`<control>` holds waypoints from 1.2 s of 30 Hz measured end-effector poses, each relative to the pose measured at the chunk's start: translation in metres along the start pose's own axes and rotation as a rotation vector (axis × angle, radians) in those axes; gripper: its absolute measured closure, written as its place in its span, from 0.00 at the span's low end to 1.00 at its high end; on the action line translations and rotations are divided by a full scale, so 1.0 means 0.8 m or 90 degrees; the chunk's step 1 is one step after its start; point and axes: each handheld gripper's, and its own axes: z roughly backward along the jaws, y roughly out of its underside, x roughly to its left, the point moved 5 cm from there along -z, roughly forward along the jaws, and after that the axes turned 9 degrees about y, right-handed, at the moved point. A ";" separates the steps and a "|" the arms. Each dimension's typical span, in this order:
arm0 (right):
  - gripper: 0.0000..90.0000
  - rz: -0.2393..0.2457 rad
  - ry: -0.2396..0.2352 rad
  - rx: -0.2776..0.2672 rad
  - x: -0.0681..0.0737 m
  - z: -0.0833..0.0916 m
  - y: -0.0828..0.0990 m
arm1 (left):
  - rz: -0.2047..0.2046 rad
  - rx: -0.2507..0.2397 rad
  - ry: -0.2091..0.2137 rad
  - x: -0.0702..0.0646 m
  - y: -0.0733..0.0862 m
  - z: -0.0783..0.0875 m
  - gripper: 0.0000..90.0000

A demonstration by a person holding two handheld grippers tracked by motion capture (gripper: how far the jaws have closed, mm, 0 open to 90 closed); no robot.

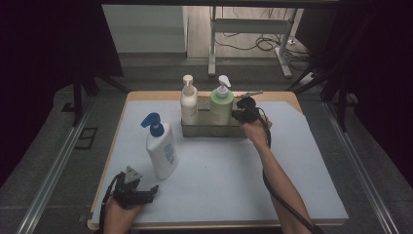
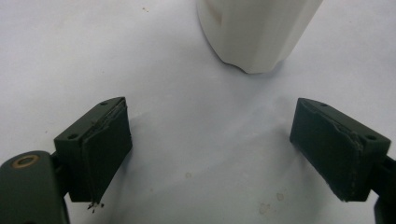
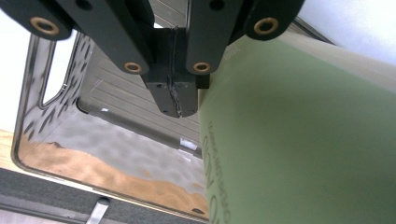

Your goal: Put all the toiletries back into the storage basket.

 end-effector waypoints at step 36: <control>0.99 0.014 -0.039 0.002 0.034 -0.010 -0.002 | 0.000 0.000 0.000 0.000 0.000 0.000 0.14</control>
